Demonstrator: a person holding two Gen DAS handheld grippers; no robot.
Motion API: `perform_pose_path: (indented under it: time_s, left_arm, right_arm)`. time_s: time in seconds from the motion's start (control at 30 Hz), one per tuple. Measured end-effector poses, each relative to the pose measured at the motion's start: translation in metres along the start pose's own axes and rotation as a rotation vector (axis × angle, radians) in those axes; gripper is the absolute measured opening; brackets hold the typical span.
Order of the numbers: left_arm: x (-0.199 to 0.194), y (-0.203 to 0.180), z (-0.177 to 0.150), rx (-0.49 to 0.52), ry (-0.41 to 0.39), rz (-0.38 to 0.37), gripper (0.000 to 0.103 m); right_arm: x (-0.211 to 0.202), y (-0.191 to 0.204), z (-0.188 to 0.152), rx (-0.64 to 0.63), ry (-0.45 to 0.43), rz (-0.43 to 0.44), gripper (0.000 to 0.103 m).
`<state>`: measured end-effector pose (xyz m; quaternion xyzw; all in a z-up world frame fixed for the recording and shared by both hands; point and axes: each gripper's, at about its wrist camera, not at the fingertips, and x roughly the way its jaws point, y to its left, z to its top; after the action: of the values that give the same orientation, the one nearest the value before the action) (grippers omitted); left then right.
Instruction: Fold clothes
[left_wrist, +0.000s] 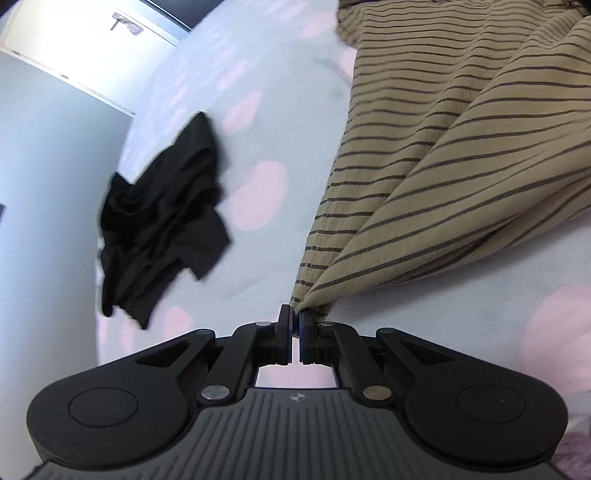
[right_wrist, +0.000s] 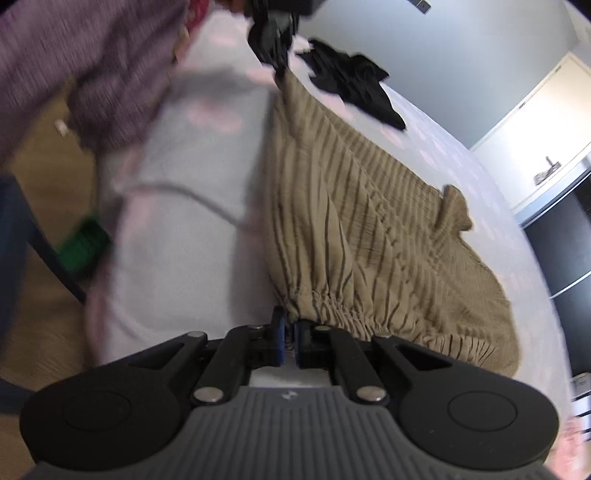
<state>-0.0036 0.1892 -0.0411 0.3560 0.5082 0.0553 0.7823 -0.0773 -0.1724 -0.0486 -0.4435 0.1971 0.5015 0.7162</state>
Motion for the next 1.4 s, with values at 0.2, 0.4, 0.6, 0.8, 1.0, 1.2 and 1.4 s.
perform_pose_path:
  time_s: [0.2,0.4,0.6,0.8,1.0,1.2,1.4]
  left_arm:
    - [0.008,0.003,-0.006,0.071,0.070,0.073,0.001]
    - [0.011,-0.005,-0.015,0.106,0.079,0.047,0.005]
    - [-0.009,-0.005,-0.019,0.090,0.021,0.060,0.023]
    - [-0.047,0.000,-0.006,0.024,-0.118,0.058,0.028]
    - [-0.078,-0.018,0.019,0.008,-0.236,-0.079,0.028]
    - [-0.096,-0.042,0.047,0.009,-0.297,-0.274,0.028]
    - [-0.102,-0.061,0.071,0.026,-0.316,-0.357,0.028]
  right_arm:
    - [-0.010,0.022,0.018,0.072,-0.080,0.146,0.005]
    - [0.003,0.026,0.016,0.068,0.008,0.183,0.012]
    - [-0.011,0.012,0.006,0.061,0.038,0.186,0.034]
    - [-0.005,-0.022,-0.016,0.156,0.147,-0.016,0.033]
    - [0.004,-0.067,-0.042,0.334,0.216,-0.214,0.031]
    - [0.015,-0.097,-0.059,0.445,0.220,-0.343,0.031]
    - [0.037,-0.119,-0.072,0.518,0.214,-0.357,0.031]
